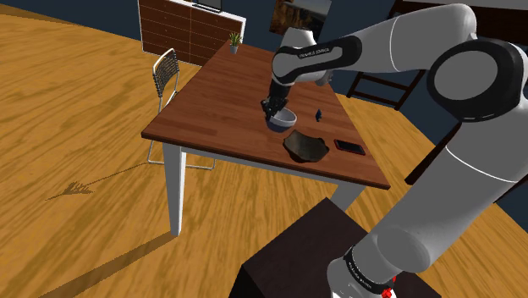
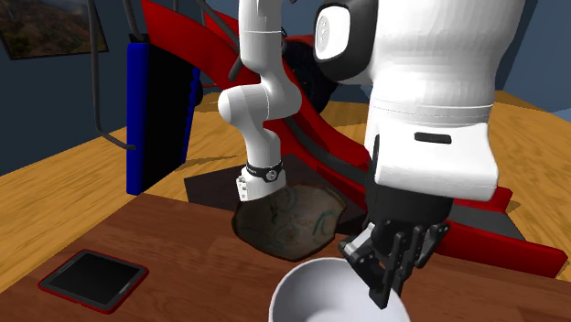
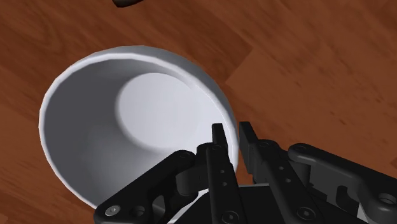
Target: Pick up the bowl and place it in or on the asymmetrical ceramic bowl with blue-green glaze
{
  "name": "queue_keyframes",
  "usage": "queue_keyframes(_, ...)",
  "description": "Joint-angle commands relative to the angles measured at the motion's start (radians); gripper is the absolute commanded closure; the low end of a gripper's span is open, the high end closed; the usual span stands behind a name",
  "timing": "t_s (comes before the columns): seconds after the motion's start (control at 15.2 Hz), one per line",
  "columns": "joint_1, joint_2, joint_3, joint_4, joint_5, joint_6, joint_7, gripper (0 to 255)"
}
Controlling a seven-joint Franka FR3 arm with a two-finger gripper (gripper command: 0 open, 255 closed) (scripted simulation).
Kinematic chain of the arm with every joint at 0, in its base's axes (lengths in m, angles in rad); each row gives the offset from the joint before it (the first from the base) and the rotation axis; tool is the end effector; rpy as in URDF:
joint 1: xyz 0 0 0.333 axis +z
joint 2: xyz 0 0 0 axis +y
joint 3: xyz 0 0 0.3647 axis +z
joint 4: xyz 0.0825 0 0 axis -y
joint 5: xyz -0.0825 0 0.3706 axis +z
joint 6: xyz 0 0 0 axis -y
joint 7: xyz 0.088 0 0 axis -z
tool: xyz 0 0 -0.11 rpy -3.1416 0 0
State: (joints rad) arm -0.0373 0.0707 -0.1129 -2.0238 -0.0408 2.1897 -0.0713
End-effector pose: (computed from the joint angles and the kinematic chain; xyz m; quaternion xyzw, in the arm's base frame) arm 0.5618 -0.0853 0.4762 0.9982 -0.0280 0.0451 0.0263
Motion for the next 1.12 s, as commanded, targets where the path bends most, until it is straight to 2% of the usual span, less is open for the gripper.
queue_keyframes(0.0, 0.001, -0.01, 0.001, 0.017, -0.001, -0.027, 0.001, 255)
queue_keyframes(1.06, 0.003, -0.057, 0.002, 0.178, -0.002, -0.235, -0.004, 255)
